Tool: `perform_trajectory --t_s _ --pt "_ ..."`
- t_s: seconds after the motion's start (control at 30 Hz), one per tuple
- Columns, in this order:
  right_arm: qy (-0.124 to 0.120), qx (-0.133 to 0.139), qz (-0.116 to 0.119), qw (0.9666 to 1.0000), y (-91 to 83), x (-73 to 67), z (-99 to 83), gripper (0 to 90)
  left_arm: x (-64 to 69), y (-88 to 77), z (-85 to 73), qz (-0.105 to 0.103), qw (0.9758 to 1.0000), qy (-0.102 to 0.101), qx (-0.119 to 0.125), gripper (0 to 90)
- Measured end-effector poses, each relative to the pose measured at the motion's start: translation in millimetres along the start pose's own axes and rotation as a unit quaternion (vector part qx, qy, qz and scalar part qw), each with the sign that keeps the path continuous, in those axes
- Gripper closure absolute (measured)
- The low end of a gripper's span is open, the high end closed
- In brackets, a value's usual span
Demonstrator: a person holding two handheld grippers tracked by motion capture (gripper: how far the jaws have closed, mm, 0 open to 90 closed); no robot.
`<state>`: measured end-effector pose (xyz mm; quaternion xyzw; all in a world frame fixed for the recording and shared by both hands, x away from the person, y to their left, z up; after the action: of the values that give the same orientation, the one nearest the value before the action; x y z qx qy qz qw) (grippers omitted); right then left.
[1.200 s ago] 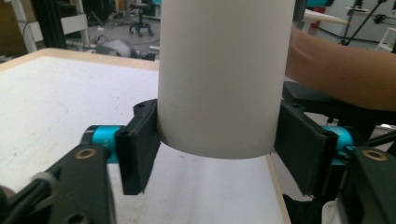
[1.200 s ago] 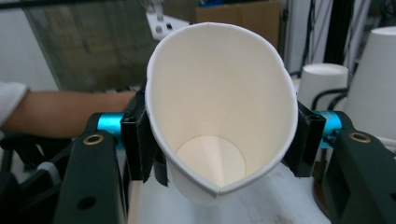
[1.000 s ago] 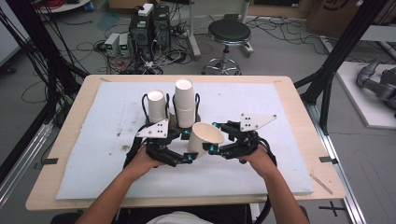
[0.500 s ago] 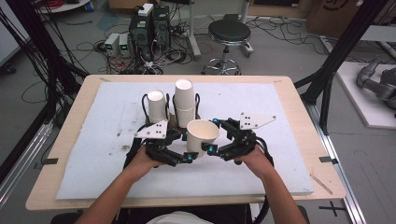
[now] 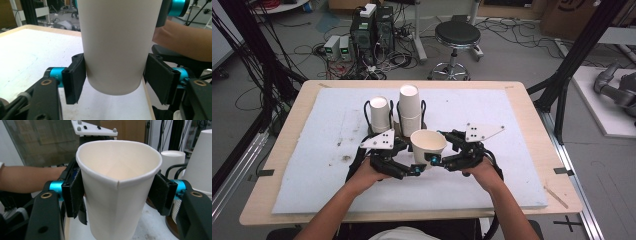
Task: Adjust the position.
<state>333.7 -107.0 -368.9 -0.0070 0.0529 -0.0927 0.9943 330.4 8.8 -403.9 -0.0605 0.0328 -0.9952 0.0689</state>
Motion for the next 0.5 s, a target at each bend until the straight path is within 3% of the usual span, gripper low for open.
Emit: perform_trajectory --t_s 0.07,0.23,0.3,0.33,0.5 --pt "-0.004 -0.012 0.000 0.9999 1.6 -0.5 -1.3 37.0 0.2 0.6 -1.4 -0.002 1.0000 0.006 -0.006 35.6" --pt "-0.003 -0.009 0.003 0.9999 2.1 -2.4 -0.2 36.1 1.6 -0.7 0.3 -0.008 0.9999 0.011 -0.001 36.5" --pt "0.007 -0.002 0.004 1.0000 1.7 -2.3 1.2 31.6 1.8 -1.2 1.8 -0.009 0.9999 0.012 0.004 36.3" --pt "0.011 0.005 0.002 0.9999 2.4 -2.1 2.1 23.7 1.9 -1.4 2.2 -0.008 0.9999 0.013 0.005 36.3" --pt "0.018 0.005 0.002 0.9998 5.0 -2.8 0.6 20.0 3.4 -1.0 2.9 -0.012 0.9998 0.012 0.008 36.3"
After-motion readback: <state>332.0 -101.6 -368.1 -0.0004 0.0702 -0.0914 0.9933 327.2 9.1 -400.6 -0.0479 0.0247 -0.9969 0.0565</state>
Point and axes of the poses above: each handheld gripper's, and its own axes: y roughly forward along the jaws, z roughly out of its top, x roughly to its right, the point moved 8 cm from there along y, roughly forward along the jaws, and after that the axes turned 8 degrees about x, right-handed, at the moved point
